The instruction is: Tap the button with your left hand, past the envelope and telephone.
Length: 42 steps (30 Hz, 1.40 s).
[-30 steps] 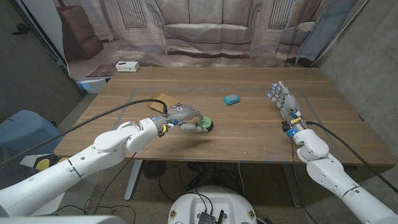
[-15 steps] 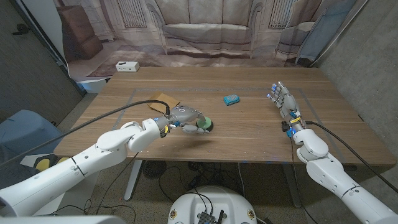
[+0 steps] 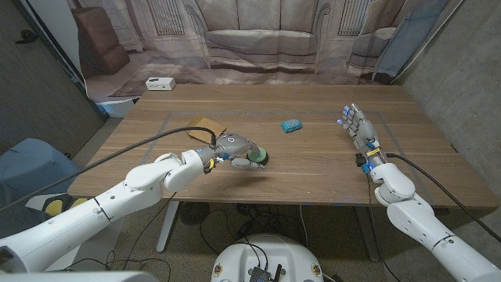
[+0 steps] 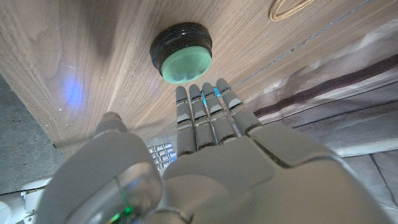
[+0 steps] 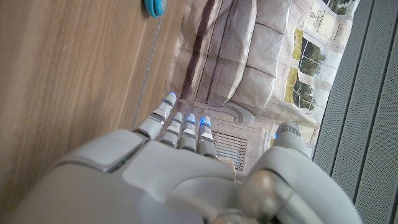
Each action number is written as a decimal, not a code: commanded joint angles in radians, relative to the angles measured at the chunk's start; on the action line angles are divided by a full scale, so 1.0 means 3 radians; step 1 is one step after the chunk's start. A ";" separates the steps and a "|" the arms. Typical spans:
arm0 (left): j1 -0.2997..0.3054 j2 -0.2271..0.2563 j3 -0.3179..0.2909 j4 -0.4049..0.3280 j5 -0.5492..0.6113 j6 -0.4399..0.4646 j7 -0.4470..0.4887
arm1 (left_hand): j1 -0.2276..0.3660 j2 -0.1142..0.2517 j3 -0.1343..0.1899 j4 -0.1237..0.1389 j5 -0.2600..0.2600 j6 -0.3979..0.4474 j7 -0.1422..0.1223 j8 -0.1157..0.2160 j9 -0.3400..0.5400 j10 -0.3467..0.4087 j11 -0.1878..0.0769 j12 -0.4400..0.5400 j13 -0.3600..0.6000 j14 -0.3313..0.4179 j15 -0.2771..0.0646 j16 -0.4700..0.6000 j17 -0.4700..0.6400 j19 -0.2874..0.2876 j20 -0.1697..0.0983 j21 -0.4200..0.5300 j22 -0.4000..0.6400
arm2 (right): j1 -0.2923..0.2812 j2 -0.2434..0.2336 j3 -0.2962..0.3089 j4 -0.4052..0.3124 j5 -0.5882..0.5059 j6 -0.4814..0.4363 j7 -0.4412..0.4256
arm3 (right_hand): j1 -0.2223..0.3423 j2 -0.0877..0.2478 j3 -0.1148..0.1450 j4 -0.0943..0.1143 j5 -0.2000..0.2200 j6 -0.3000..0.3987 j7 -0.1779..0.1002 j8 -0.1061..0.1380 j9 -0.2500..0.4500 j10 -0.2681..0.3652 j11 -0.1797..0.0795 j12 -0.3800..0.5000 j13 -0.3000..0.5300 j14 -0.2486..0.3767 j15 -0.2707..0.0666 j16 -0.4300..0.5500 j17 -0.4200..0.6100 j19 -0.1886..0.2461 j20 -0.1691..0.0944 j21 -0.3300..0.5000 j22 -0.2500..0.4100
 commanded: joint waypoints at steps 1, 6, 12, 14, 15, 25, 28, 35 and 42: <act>-0.0028 -0.0032 0.0048 0.0052 -0.0009 0.0020 -0.0046 | -0.0004 0.0019 0.0034 -0.0002 -0.0004 0.0020 0.0008 -0.0001 0.0012 0.0027 0.0011 -0.0014 0.0010 0.0032 0.0010 -0.0002 0.0005 0.0024 -0.0001 0.0006 0.0011 | -0.0005 -0.0010 0.0004 0.0012 0.0003 0.0007 0.0015 | 0.0000 0.0030 -0.0002 -0.0017 -0.0012 0.0037 -0.0008 0.0015 0.0011 0.0017 0.0004 -0.0009 0.0008 0.0036 -0.0001 -0.0009 0.0009 0.0021 -0.0007 -0.0011 0.0003; -0.0045 -0.0042 0.0064 0.0084 -0.0025 0.0005 -0.0039 | -0.0003 0.0020 0.0037 -0.0005 -0.0005 0.0029 0.0012 0.0000 0.0012 0.0021 0.0014 -0.0020 0.0010 0.0030 0.0014 -0.0005 0.0005 0.0026 -0.0002 0.0004 0.0011 | 0.0000 0.0003 0.0001 0.0015 0.0025 -0.0006 0.0013 | 0.0001 0.0032 -0.0003 -0.0017 -0.0013 0.0038 -0.0009 0.0015 0.0011 0.0016 0.0004 -0.0010 0.0008 0.0035 -0.0002 -0.0010 0.0009 0.0020 -0.0004 -0.0011 0.0003; -0.0066 -0.0060 0.0090 0.0113 -0.0037 0.0007 -0.0063 | -0.0002 0.0022 0.0041 -0.0008 -0.0005 0.0028 0.0013 -0.0004 0.0012 0.0030 0.0007 -0.0021 0.0011 0.0032 0.0014 -0.0007 0.0005 0.0029 -0.0003 0.0002 0.0011 | 0.0005 0.0008 0.0003 0.0025 0.0033 0.0004 0.0022 | 0.0000 0.0031 -0.0005 -0.0017 -0.0013 0.0040 -0.0009 0.0015 0.0011 0.0018 -0.0004 -0.0010 0.0008 0.0035 0.0000 -0.0010 0.0009 0.0021 -0.0005 -0.0011 0.0003; -0.0069 -0.0063 0.0099 0.0118 -0.0035 0.0020 -0.0079 | -0.0001 0.0023 0.0043 -0.0009 -0.0006 0.0031 0.0014 -0.0004 0.0013 0.0036 0.0007 -0.0021 0.0011 0.0037 0.0017 -0.0006 0.0004 0.0030 -0.0003 0.0001 0.0011 | 0.0007 0.0000 0.0000 0.0034 0.0018 0.0013 0.0031 | 0.0000 0.0031 -0.0006 -0.0018 -0.0014 0.0041 -0.0010 0.0015 0.0011 0.0018 0.0004 -0.0010 0.0008 0.0035 0.0000 -0.0010 0.0009 0.0020 -0.0003 -0.0011 0.0003; -0.0069 -0.0065 0.0104 0.0120 -0.0030 0.0028 -0.0084 | 0.0000 0.0024 0.0043 -0.0010 -0.0006 0.0035 0.0017 -0.0003 0.0013 0.0037 0.0006 -0.0021 0.0011 0.0042 0.0019 -0.0004 0.0004 0.0034 -0.0003 0.0001 0.0011 | 0.0008 -0.0001 -0.0001 0.0038 0.0013 0.0021 0.0036 | 0.0000 0.0031 -0.0007 -0.0018 -0.0014 0.0041 -0.0011 0.0015 0.0011 0.0018 0.0003 -0.0010 0.0008 0.0036 0.0001 -0.0010 0.0009 0.0020 -0.0004 -0.0011 0.0003; -0.0066 -0.0057 0.0132 0.0129 -0.0039 0.0074 -0.0139 | 0.0003 0.0029 0.0052 -0.0017 -0.0008 0.0078 0.0017 0.0006 0.0013 0.0082 0.0017 -0.0014 0.0012 0.0073 0.0000 0.0001 0.0004 0.0062 -0.0019 0.0005 0.0011 | -0.0001 0.0000 0.0013 0.0024 0.0036 0.0011 0.0026 | 0.0001 0.0035 -0.0008 -0.0018 -0.0014 0.0039 -0.0011 0.0013 0.0011 0.0020 0.0005 -0.0010 0.0008 0.0040 0.0001 -0.0009 0.0009 0.0022 -0.0001 -0.0011 0.0004; -0.0062 -0.0053 0.0134 0.0130 -0.0051 0.0087 -0.0154 | 0.0004 0.0031 0.0056 -0.0019 -0.0009 0.0091 0.0013 0.0008 0.0013 0.0103 0.0019 -0.0009 0.0012 0.0102 -0.0004 0.0009 0.0004 0.0075 -0.0020 0.0007 0.0012 | -0.0001 -0.0006 0.0018 0.0026 0.0030 0.0018 0.0029 | 0.0001 0.0035 -0.0009 -0.0018 -0.0014 0.0039 -0.0012 0.0013 0.0011 0.0027 0.0008 -0.0008 0.0008 0.0045 0.0003 -0.0007 0.0009 0.0028 -0.0001 -0.0009 0.0004; -0.0103 -0.0068 0.0172 0.0174 -0.0063 0.0099 -0.0231 | 0.0007 0.0032 0.0062 -0.0025 -0.0010 0.0119 0.0012 0.0012 0.0013 0.0132 0.0016 -0.0006 0.0012 0.0134 0.0000 0.0015 0.0003 0.0100 -0.0017 0.0011 0.0012 | -0.0002 -0.0024 0.0025 0.0012 0.0028 -0.0001 0.0027 | 0.0003 0.0036 -0.0010 -0.0020 -0.0015 0.0045 -0.0013 0.0014 0.0011 0.0030 0.0003 -0.0008 0.0008 0.0053 0.0000 -0.0005 0.0009 0.0037 0.0002 -0.0006 0.0004; -0.0195 -0.0118 0.0245 0.0252 -0.0074 0.0112 -0.0379 | 0.0007 0.0035 0.0068 -0.0029 -0.0012 0.0168 0.0018 0.0022 0.0013 0.0166 0.0018 -0.0002 0.0013 0.0179 -0.0008 0.0024 0.0003 0.0134 -0.0020 0.0017 0.0012 | -0.0003 -0.0045 0.0032 -0.0010 0.0030 -0.0036 0.0020 | 0.0005 0.0038 -0.0011 -0.0020 -0.0015 0.0045 -0.0010 0.0014 0.0011 0.0029 0.0005 -0.0008 0.0008 0.0054 0.0003 -0.0005 0.0009 0.0039 0.0006 -0.0006 0.0004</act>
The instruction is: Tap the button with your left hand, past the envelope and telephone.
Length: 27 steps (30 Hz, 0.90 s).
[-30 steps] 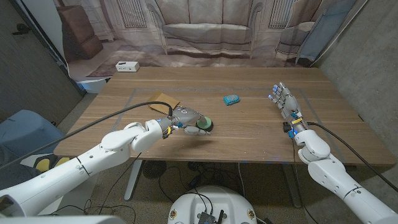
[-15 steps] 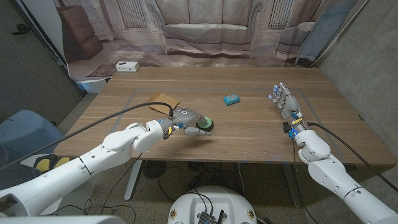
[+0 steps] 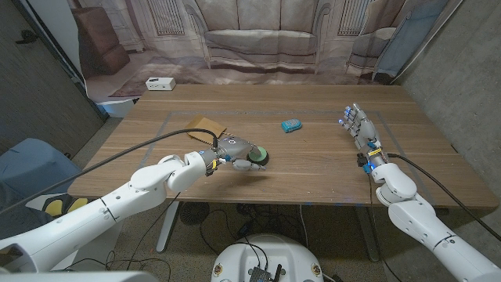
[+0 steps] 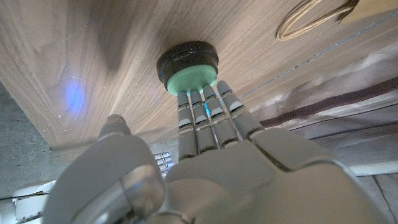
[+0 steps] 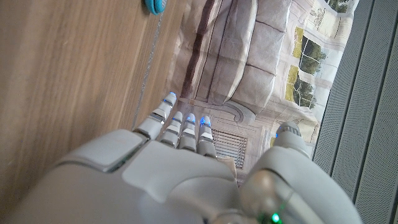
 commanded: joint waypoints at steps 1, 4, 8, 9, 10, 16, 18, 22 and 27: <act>-0.0111 -0.0058 0.0100 0.0107 -0.0020 0.0029 -0.0203 | 0.0007 0.0036 0.0031 0.0008 -0.0012 0.0047 0.0002 0.0024 0.0014 0.0030 0.0002 0.0014 0.0003 0.0053 -0.0005 0.0024 0.0011 0.0051 -0.0007 0.0017 0.0012 | -0.0002 -0.0034 0.0014 -0.0029 0.0001 -0.0050 -0.0008 | 0.0005 0.0038 0.0001 -0.0008 -0.0015 0.0026 0.0009 0.0013 0.0011 0.0030 0.0005 -0.0008 0.0008 0.0017 0.0003 -0.0005 0.0009 0.0039 0.0004 -0.0006 0.0004; -0.0146 -0.0068 0.0131 0.0132 -0.0020 0.0023 -0.0257 | 0.0007 0.0037 0.0033 0.0007 -0.0013 0.0049 0.0001 0.0021 0.0014 0.0040 0.0010 0.0015 0.0004 0.0059 -0.0003 0.0023 0.0011 0.0061 -0.0011 0.0019 0.0012 | -0.0004 -0.0036 0.0017 -0.0037 0.0018 -0.0068 -0.0007 | 0.0005 0.0037 0.0000 -0.0009 -0.0015 0.0029 0.0010 0.0014 0.0011 0.0031 0.0004 -0.0008 0.0008 0.0018 0.0002 -0.0005 0.0008 0.0040 0.0005 -0.0006 0.0004; -0.0158 -0.0075 0.0151 0.0137 -0.0015 0.0050 -0.0293 | 0.0006 0.0037 0.0034 0.0006 -0.0014 0.0053 0.0003 0.0020 0.0014 0.0045 0.0011 0.0014 0.0004 0.0070 -0.0004 0.0025 0.0011 0.0070 -0.0008 0.0021 0.0012 | -0.0005 -0.0037 0.0019 -0.0038 0.0025 -0.0072 -0.0002 | 0.0006 0.0038 0.0000 -0.0009 -0.0015 0.0030 0.0010 0.0014 0.0011 0.0031 0.0003 -0.0009 0.0008 0.0018 0.0005 -0.0006 0.0008 0.0039 0.0006 -0.0006 0.0004; -0.0159 -0.0076 0.0155 0.0137 -0.0014 0.0059 -0.0297 | 0.0005 0.0037 0.0035 0.0006 -0.0014 0.0054 0.0003 0.0020 0.0014 0.0050 0.0006 0.0015 0.0004 0.0070 -0.0005 0.0024 0.0011 0.0072 -0.0007 0.0021 0.0012 | -0.0006 -0.0037 0.0020 -0.0039 0.0032 -0.0075 0.0001 | 0.0006 0.0039 0.0000 -0.0009 -0.0015 0.0031 0.0010 0.0014 0.0011 0.0032 0.0003 -0.0008 0.0008 0.0018 0.0006 -0.0006 0.0008 0.0039 0.0006 -0.0006 0.0004; -0.0159 -0.0078 0.0158 0.0136 -0.0013 0.0070 -0.0305 | 0.0005 0.0037 0.0035 0.0006 -0.0014 0.0055 0.0004 0.0019 0.0014 0.0051 0.0007 0.0015 0.0004 0.0074 -0.0006 0.0025 0.0011 0.0076 -0.0008 0.0022 0.0012 | -0.0003 -0.0041 0.0016 -0.0031 0.0021 -0.0066 0.0011 | 0.0006 0.0039 0.0000 -0.0009 -0.0015 0.0031 0.0010 0.0014 0.0011 0.0032 0.0002 -0.0009 0.0008 0.0018 0.0006 -0.0006 0.0008 0.0039 0.0006 -0.0006 0.0004; -0.0149 -0.0075 0.0168 0.0123 -0.0016 0.0118 -0.0318 | 0.0003 0.0038 0.0038 0.0004 -0.0015 0.0069 0.0006 0.0019 0.0014 0.0056 0.0004 0.0011 0.0004 0.0098 -0.0005 0.0028 0.0011 0.0083 -0.0008 0.0020 0.0013 | -0.0005 -0.0039 0.0016 -0.0026 0.0035 -0.0072 0.0018 | 0.0009 0.0042 -0.0001 -0.0010 -0.0015 0.0033 0.0011 0.0014 0.0011 0.0032 0.0007 -0.0009 0.0008 0.0019 0.0009 -0.0007 0.0008 0.0041 0.0006 -0.0006 0.0004; -0.0139 -0.0072 0.0168 0.0115 -0.0017 0.0136 -0.0314 | 0.0003 0.0038 0.0039 0.0004 -0.0016 0.0071 0.0004 0.0019 0.0015 0.0060 0.0003 0.0011 0.0004 0.0099 -0.0008 0.0027 0.0011 0.0084 -0.0008 0.0020 0.0013 | -0.0003 -0.0042 0.0015 -0.0022 0.0035 -0.0072 0.0026 | 0.0009 0.0042 -0.0001 -0.0010 -0.0015 0.0032 0.0013 0.0014 0.0011 0.0034 0.0002 -0.0009 0.0008 0.0016 0.0008 -0.0008 0.0008 0.0041 0.0007 -0.0007 0.0004; -0.0131 -0.0067 0.0167 0.0105 -0.0021 0.0155 -0.0306 | 0.0002 0.0039 0.0040 0.0003 -0.0016 0.0072 0.0003 0.0017 0.0015 0.0065 0.0008 0.0011 0.0004 0.0103 -0.0008 0.0026 0.0011 0.0088 -0.0009 0.0019 0.0013 | -0.0004 -0.0039 0.0016 -0.0023 0.0051 -0.0081 0.0026 | 0.0010 0.0045 -0.0001 -0.0010 -0.0016 0.0032 0.0014 0.0013 0.0011 0.0036 0.0008 -0.0008 0.0008 0.0017 0.0007 -0.0007 0.0008 0.0042 0.0007 -0.0007 0.0004; -0.0130 -0.0056 0.0168 0.0086 -0.0013 0.0174 -0.0309 | 0.0001 0.0040 0.0042 0.0002 -0.0017 0.0080 0.0004 0.0016 0.0015 0.0069 0.0009 0.0008 0.0005 0.0113 -0.0004 0.0025 0.0011 0.0091 -0.0010 0.0018 0.0013 | 0.0005 -0.0039 0.0009 0.0001 0.0036 -0.0057 0.0047 | 0.0011 0.0047 -0.0001 -0.0011 -0.0016 0.0033 0.0013 0.0013 0.0011 0.0035 0.0004 -0.0009 0.0008 0.0021 0.0007 -0.0006 0.0008 0.0043 0.0006 -0.0007 0.0004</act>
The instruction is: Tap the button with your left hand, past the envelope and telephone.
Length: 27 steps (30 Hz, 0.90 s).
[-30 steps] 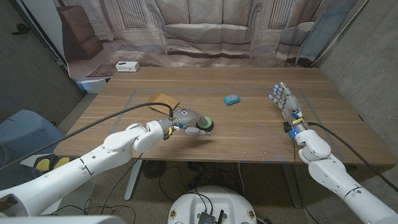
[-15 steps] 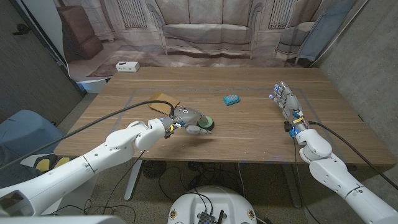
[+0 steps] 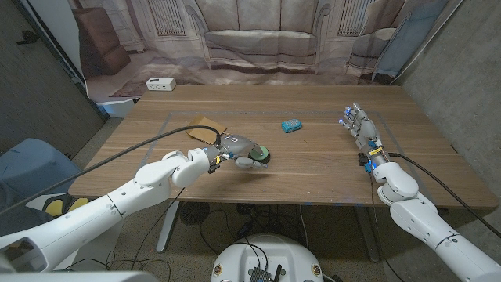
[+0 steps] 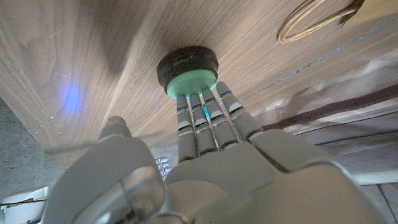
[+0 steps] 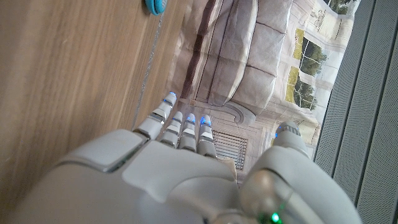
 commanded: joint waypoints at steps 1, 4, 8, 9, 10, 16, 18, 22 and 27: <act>0.0012 0.0018 0.0027 -0.0012 0.0012 0.0071 -0.0049 | 0.0001 0.0040 0.0029 -0.0012 -0.0004 0.0035 0.0006 0.0004 0.0016 0.0062 0.0003 0.0014 0.0014 0.0025 0.0004 0.0014 0.0020 0.0040 -0.0006 0.0017 0.0013 | 0.0007 0.0005 -0.0003 0.0021 0.0016 0.0002 0.0017 | -0.0001 0.0034 -0.0001 -0.0011 -0.0016 0.0015 -0.0005 0.0013 0.0011 0.0035 0.0005 -0.0009 0.0008 0.0021 0.0006 -0.0007 0.0008 0.0026 -0.0015 -0.0006 0.0005; 0.0015 0.0030 0.0015 -0.0026 0.0011 0.0069 -0.0029 | 0.0000 0.0041 0.0031 -0.0013 -0.0004 0.0037 0.0007 0.0003 0.0016 0.0070 0.0003 0.0014 0.0014 0.0023 0.0001 0.0010 0.0020 0.0042 -0.0003 0.0016 0.0013 | 0.0013 0.0008 -0.0009 0.0033 0.0006 0.0018 0.0030 | -0.0001 0.0036 -0.0001 -0.0011 -0.0016 0.0015 -0.0005 0.0013 0.0011 0.0034 0.0003 -0.0010 0.0008 0.0022 0.0006 -0.0006 0.0009 0.0025 -0.0016 -0.0007 0.0005; 0.0020 0.0044 -0.0009 -0.0046 -0.0002 0.0064 0.0003 | 0.0000 0.0042 0.0033 -0.0014 -0.0004 0.0037 0.0004 -0.0001 0.0016 0.0069 -0.0006 0.0010 0.0014 0.0020 0.0002 0.0006 0.0020 0.0047 -0.0005 0.0015 0.0013 | 0.0018 0.0016 -0.0014 0.0036 0.0000 0.0026 0.0026 | 0.0000 0.0037 -0.0002 -0.0011 -0.0016 0.0016 -0.0004 0.0013 0.0011 0.0034 0.0010 -0.0010 0.0008 0.0023 0.0006 -0.0006 0.0009 0.0026 -0.0016 -0.0007 0.0005; 0.0020 0.0047 -0.0014 -0.0050 -0.0008 0.0059 0.0008 | 0.0000 0.0042 0.0033 -0.0015 -0.0004 0.0036 0.0005 -0.0001 0.0016 0.0070 0.0000 0.0010 0.0014 0.0021 0.0001 0.0006 0.0020 0.0046 -0.0004 0.0014 0.0013 | 0.0023 0.0016 -0.0019 0.0046 -0.0010 0.0039 0.0035 | 0.0000 0.0037 -0.0002 -0.0011 -0.0017 0.0016 -0.0004 0.0013 0.0011 0.0035 0.0004 -0.0010 0.0008 0.0022 0.0006 -0.0007 0.0009 0.0027 -0.0016 -0.0006 0.0005; 0.0021 0.0049 -0.0019 -0.0052 -0.0010 0.0056 0.0019 | 0.0000 0.0042 0.0034 -0.0015 -0.0004 0.0036 0.0006 -0.0002 0.0016 0.0069 0.0000 0.0009 0.0014 0.0022 0.0002 0.0005 0.0020 0.0046 -0.0004 0.0014 0.0013 | 0.0022 0.0022 -0.0017 0.0041 0.0000 0.0034 0.0028 | 0.0000 0.0038 -0.0002 -0.0011 -0.0017 0.0016 -0.0004 0.0013 0.0011 0.0032 0.0000 -0.0011 0.0008 0.0022 0.0006 -0.0007 0.0009 0.0027 -0.0017 -0.0007 0.0005; 0.0033 0.0067 -0.0052 -0.0087 -0.0011 0.0037 0.0080 | -0.0001 0.0044 0.0037 -0.0017 -0.0005 0.0036 0.0007 -0.0005 0.0016 0.0061 0.0002 0.0002 0.0014 0.0024 -0.0004 0.0002 0.0020 0.0047 -0.0004 0.0011 0.0013 | 0.0023 0.0036 -0.0019 0.0049 0.0000 0.0055 0.0028 | -0.0001 0.0037 -0.0004 -0.0011 -0.0018 0.0017 -0.0005 0.0012 0.0011 0.0036 0.0007 -0.0010 0.0008 0.0020 0.0001 -0.0008 0.0009 0.0028 -0.0016 -0.0007 0.0005; 0.0039 0.0074 -0.0065 -0.0104 -0.0008 0.0037 0.0095 | -0.0001 0.0044 0.0038 -0.0017 -0.0005 0.0037 0.0009 -0.0007 0.0016 0.0063 -0.0002 0.0001 0.0015 0.0026 -0.0002 0.0001 0.0020 0.0049 -0.0004 0.0011 0.0013 | 0.0020 0.0041 -0.0017 0.0045 0.0005 0.0054 0.0020 | -0.0001 0.0038 -0.0005 -0.0011 -0.0018 0.0017 -0.0008 0.0012 0.0011 0.0035 0.0005 -0.0011 0.0008 0.0023 0.0003 -0.0007 0.0009 0.0027 -0.0015 -0.0007 0.0005; 0.0062 0.0087 -0.0097 -0.0144 0.0019 0.0069 0.0136 | -0.0001 0.0046 0.0041 -0.0019 -0.0005 0.0036 0.0009 -0.0009 0.0017 0.0065 0.0002 -0.0001 0.0015 0.0024 -0.0003 -0.0002 0.0020 0.0050 -0.0003 0.0009 0.0013 | 0.0021 0.0043 -0.0019 0.0057 -0.0002 0.0072 0.0030 | 0.0000 0.0037 -0.0006 -0.0012 -0.0018 0.0016 -0.0006 0.0012 0.0011 0.0034 0.0003 -0.0011 0.0008 0.0021 0.0005 -0.0008 0.0009 0.0029 -0.0018 -0.0007 0.0005; 0.0084 0.0102 -0.0148 -0.0179 0.0029 0.0098 0.0199 | -0.0001 0.0047 0.0044 -0.0020 -0.0005 0.0032 0.0008 -0.0014 0.0017 0.0061 0.0003 -0.0006 0.0015 0.0027 0.0002 -0.0004 0.0020 0.0049 -0.0004 0.0006 0.0014 | 0.0014 0.0044 -0.0018 0.0046 0.0009 0.0059 0.0022 | 0.0000 0.0036 -0.0008 -0.0012 -0.0019 0.0017 -0.0005 0.0012 0.0011 0.0037 0.0006 -0.0010 0.0008 0.0022 0.0001 -0.0009 0.0009 0.0030 -0.0018 -0.0007 0.0005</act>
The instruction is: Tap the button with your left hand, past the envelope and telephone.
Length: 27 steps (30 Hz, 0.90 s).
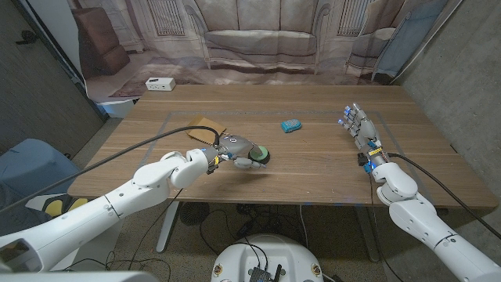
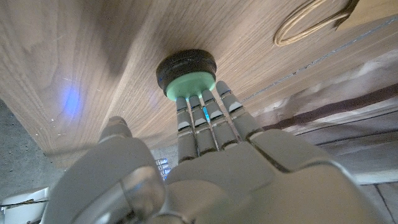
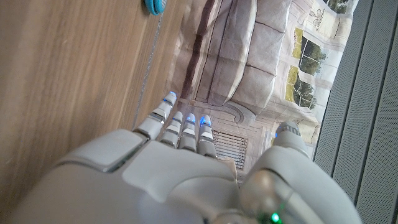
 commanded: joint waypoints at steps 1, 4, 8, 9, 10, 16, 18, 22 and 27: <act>0.0042 0.0039 -0.0119 -0.0103 0.0027 0.0042 0.0196 | 0.0017 0.0029 0.0031 -0.0008 -0.0005 0.0038 0.0015 0.0025 0.0017 0.0050 0.0014 0.0015 0.0020 0.0024 0.0006 -0.0018 -0.0004 0.0015 -0.0004 0.0006 0.0014 | -0.0004 0.0008 -0.0005 0.0005 -0.0005 0.0018 0.0002 | 0.0000 0.0036 -0.0008 -0.0012 -0.0019 0.0017 -0.0006 0.0012 0.0011 0.0038 0.0009 -0.0010 0.0008 0.0021 -0.0001 -0.0009 0.0009 0.0023 -0.0010 -0.0007 0.0005; 0.0052 0.0038 -0.0143 -0.0109 0.0025 0.0054 0.0236 | 0.0017 0.0030 0.0032 -0.0008 -0.0005 0.0038 0.0015 0.0023 0.0017 0.0052 0.0012 0.0014 0.0020 0.0023 0.0005 -0.0020 -0.0004 0.0015 -0.0005 0.0005 0.0014 | -0.0011 -0.0002 -0.0001 -0.0011 -0.0011 0.0012 -0.0005 | 0.0000 0.0036 -0.0009 -0.0013 -0.0019 0.0016 -0.0007 0.0011 0.0011 0.0037 0.0011 -0.0011 0.0008 0.0024 -0.0003 -0.0008 0.0008 0.0024 -0.0010 -0.0007 0.0005; 0.0072 0.0028 -0.0165 -0.0111 0.0032 0.0081 0.0302 | 0.0018 0.0031 0.0034 -0.0010 -0.0005 0.0036 0.0010 0.0021 0.0017 0.0050 0.0014 0.0011 0.0020 0.0021 0.0008 -0.0023 -0.0005 0.0014 0.0000 0.0003 0.0014 | -0.0024 -0.0011 0.0009 -0.0031 -0.0002 -0.0003 -0.0017 | 0.0001 0.0036 -0.0010 -0.0013 -0.0019 0.0016 -0.0007 0.0011 0.0011 0.0036 0.0011 -0.0011 0.0008 0.0025 0.0001 -0.0008 0.0008 0.0023 -0.0009 -0.0008 0.0005; 0.0075 0.0027 -0.0170 -0.0111 0.0028 0.0083 0.0314 | 0.0018 0.0031 0.0035 -0.0010 -0.0005 0.0036 0.0011 0.0021 0.0017 0.0052 0.0015 0.0011 0.0020 0.0019 0.0006 -0.0024 -0.0005 0.0013 -0.0001 0.0002 0.0014 | -0.0027 -0.0018 0.0009 -0.0032 -0.0013 0.0002 -0.0015 | 0.0001 0.0035 -0.0010 -0.0013 -0.0019 0.0017 -0.0008 0.0011 0.0011 0.0036 0.0011 -0.0012 0.0008 0.0026 0.0002 -0.0008 0.0008 0.0024 -0.0011 -0.0007 0.0005; 0.0077 0.0026 -0.0174 -0.0111 0.0026 0.0083 0.0327 | 0.0018 0.0031 0.0036 -0.0011 -0.0005 0.0035 0.0008 0.0020 0.0017 0.0051 0.0016 0.0010 0.0020 0.0018 0.0008 -0.0025 -0.0005 0.0011 0.0001 0.0000 0.0014 | -0.0030 -0.0021 0.0010 -0.0032 -0.0018 0.0007 -0.0013 | 0.0001 0.0035 -0.0010 -0.0013 -0.0019 0.0017 -0.0008 0.0011 0.0011 0.0036 0.0014 -0.0011 0.0008 0.0026 0.0000 -0.0008 0.0008 0.0024 -0.0008 -0.0007 0.0005; 0.0118 0.0038 -0.0224 -0.0155 0.0019 0.0098 0.0435 | 0.0020 0.0034 0.0040 -0.0014 -0.0005 0.0036 0.0012 0.0018 0.0017 0.0052 0.0020 0.0006 0.0021 0.0010 0.0014 -0.0031 -0.0005 0.0002 0.0003 -0.0006 0.0014 | -0.0045 -0.0026 0.0024 -0.0052 -0.0011 0.0002 -0.0026 | 0.0002 0.0036 -0.0011 -0.0014 -0.0020 0.0018 -0.0008 0.0011 0.0011 0.0040 0.0008 -0.0010 0.0008 0.0026 0.0001 -0.0008 0.0008 0.0024 -0.0008 -0.0008 0.0005; 0.0128 0.0043 -0.0235 -0.0169 0.0017 0.0103 0.0450 | 0.0021 0.0034 0.0042 -0.0014 -0.0005 0.0030 0.0011 0.0015 0.0017 0.0052 0.0019 0.0006 0.0021 0.0009 0.0013 -0.0032 -0.0005 -0.0001 0.0003 -0.0008 0.0014 | -0.0044 -0.0028 0.0024 -0.0049 -0.0015 0.0006 -0.0020 | 0.0002 0.0036 -0.0012 -0.0014 -0.0020 0.0018 -0.0007 0.0011 0.0011 0.0038 0.0001 -0.0011 0.0008 0.0027 0.0003 -0.0008 0.0008 0.0024 -0.0008 -0.0008 0.0005; 0.0182 0.0070 -0.0297 -0.0232 -0.0011 0.0112 0.0536 | 0.0022 0.0036 0.0045 -0.0016 -0.0006 0.0025 0.0012 0.0011 0.0017 0.0048 0.0019 0.0002 0.0021 0.0008 0.0015 -0.0034 -0.0005 0.0001 0.0004 -0.0009 0.0014 | -0.0044 -0.0029 0.0024 -0.0045 -0.0012 0.0009 -0.0009 | 0.0002 0.0037 -0.0013 -0.0014 -0.0020 0.0018 -0.0006 0.0010 0.0011 0.0041 0.0008 -0.0010 0.0008 0.0025 -0.0001 -0.0009 0.0008 0.0025 -0.0008 -0.0008 0.0005; 0.0231 0.0087 -0.0349 -0.0281 -0.0029 0.0120 0.0612 | 0.0024 0.0037 0.0048 -0.0019 -0.0006 0.0026 0.0013 0.0010 0.0017 0.0047 0.0021 -0.0002 0.0021 0.0006 0.0012 -0.0036 -0.0005 -0.0001 0.0003 -0.0012 0.0014 | -0.0041 -0.0022 0.0025 -0.0040 -0.0004 0.0012 -0.0006 | 0.0004 0.0037 -0.0014 -0.0015 -0.0020 0.0019 -0.0007 0.0011 0.0011 0.0036 0.0002 -0.0013 0.0008 0.0025 0.0003 -0.0010 0.0008 0.0026 -0.0007 -0.0008 0.0005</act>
